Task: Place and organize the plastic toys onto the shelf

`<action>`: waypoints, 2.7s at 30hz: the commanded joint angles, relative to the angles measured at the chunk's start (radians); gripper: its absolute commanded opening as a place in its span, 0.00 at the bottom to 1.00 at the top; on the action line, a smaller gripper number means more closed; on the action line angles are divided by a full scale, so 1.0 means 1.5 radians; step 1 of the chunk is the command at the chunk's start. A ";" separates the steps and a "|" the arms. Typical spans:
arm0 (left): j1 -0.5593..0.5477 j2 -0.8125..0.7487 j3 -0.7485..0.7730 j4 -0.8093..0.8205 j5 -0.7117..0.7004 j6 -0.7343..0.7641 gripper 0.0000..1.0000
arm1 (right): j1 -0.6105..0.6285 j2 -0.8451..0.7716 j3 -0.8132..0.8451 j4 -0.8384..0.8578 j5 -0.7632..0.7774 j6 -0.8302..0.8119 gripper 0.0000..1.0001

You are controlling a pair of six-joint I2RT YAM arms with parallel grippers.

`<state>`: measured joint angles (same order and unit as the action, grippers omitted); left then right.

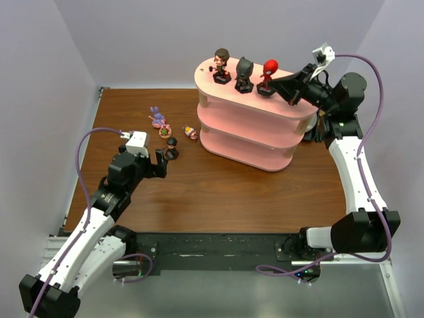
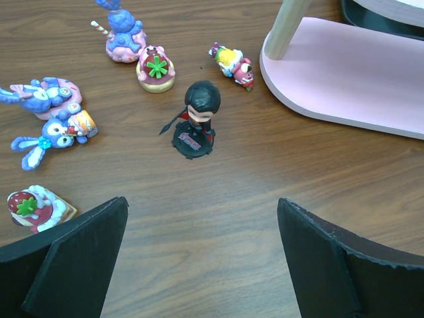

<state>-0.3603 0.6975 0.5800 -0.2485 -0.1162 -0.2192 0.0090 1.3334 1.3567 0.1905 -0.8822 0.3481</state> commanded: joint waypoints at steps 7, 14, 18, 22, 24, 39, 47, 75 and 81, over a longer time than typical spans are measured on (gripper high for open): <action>0.003 -0.004 0.002 0.033 0.008 0.017 1.00 | -0.004 0.001 -0.010 0.047 -0.039 -0.029 0.00; 0.003 -0.004 0.002 0.033 0.011 0.018 1.00 | -0.023 0.015 -0.019 0.052 -0.052 -0.033 0.00; 0.003 -0.009 0.001 0.034 0.014 0.019 1.00 | -0.024 0.021 -0.018 0.060 -0.069 -0.031 0.00; 0.003 -0.008 0.000 0.034 0.016 0.020 1.00 | -0.024 0.026 -0.022 0.074 -0.083 -0.027 0.00; 0.003 -0.008 0.000 0.034 0.017 0.021 1.00 | -0.024 0.029 -0.026 0.076 -0.084 -0.027 0.00; 0.003 -0.006 -0.001 0.036 0.025 0.023 1.00 | -0.023 0.029 -0.022 0.056 -0.084 -0.038 0.32; 0.003 -0.005 -0.001 0.038 0.027 0.025 1.00 | -0.023 -0.009 0.001 -0.036 -0.053 -0.089 0.61; 0.003 0.306 0.126 0.098 0.007 0.169 1.00 | -0.022 -0.559 -0.389 -0.300 0.112 -0.056 0.94; 0.007 0.406 0.181 0.118 0.004 0.172 0.97 | -0.011 -0.575 -0.409 -0.315 0.120 -0.068 0.94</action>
<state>-0.3603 1.2556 0.7734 -0.1448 -0.0940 0.0055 -0.0162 0.4831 0.7589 -0.2749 -0.7189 0.2386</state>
